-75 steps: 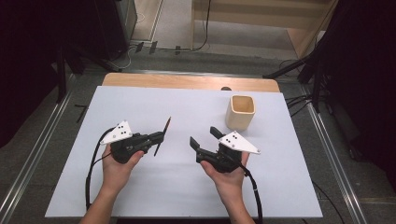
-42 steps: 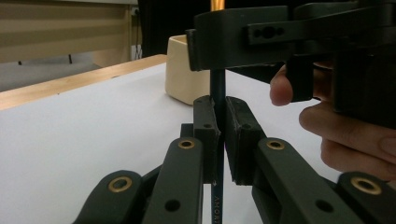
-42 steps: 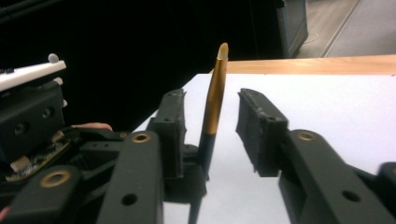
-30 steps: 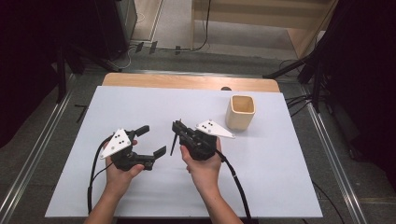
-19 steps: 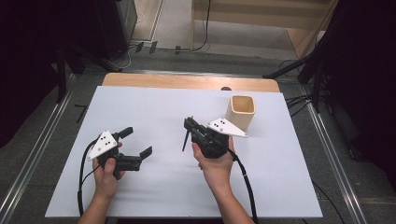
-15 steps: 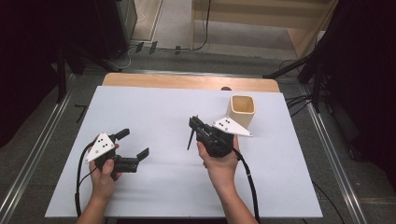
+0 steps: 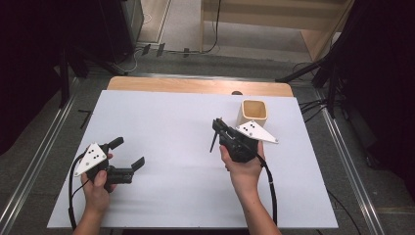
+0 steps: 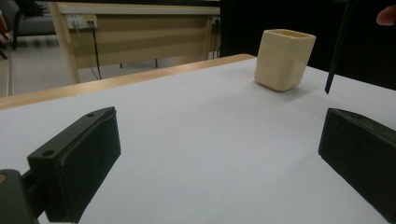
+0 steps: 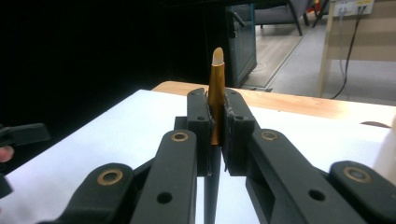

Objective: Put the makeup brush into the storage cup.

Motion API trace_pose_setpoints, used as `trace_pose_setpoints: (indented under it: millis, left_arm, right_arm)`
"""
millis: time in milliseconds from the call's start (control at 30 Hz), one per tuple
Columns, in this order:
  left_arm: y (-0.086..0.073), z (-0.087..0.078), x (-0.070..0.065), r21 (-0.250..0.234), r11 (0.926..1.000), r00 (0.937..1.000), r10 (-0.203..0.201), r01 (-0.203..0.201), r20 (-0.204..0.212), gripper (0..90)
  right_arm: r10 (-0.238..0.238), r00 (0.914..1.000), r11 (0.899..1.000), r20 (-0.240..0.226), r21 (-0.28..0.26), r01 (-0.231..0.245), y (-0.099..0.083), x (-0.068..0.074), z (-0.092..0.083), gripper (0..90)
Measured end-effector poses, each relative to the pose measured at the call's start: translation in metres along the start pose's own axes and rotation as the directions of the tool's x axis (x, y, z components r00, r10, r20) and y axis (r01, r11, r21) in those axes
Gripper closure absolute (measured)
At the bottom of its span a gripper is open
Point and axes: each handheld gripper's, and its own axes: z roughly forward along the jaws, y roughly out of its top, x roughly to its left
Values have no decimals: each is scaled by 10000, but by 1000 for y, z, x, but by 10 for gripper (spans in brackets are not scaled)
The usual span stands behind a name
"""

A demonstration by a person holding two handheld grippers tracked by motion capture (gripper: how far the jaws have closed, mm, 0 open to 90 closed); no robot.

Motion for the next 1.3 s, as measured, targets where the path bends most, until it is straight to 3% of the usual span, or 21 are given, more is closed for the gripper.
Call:
trace_pose_setpoints:
  millis: [567,767,1300]
  left_arm:
    - [-14,-19,1,39,9999,9991,-140,142,-411,0]
    - [-18,-25,-2,59,9998,9976,-183,188,-675,0]
    - [-25,-29,-9,38,9992,9940,-387,393,-1024,0]
  right_arm:
    - [-332,9967,9979,736,-534,371,21,-30,-11,847]
    - [-253,9954,9970,925,-701,319,27,-40,-14,847]
    - [-394,9867,9941,1574,-936,546,52,-66,-14,847]
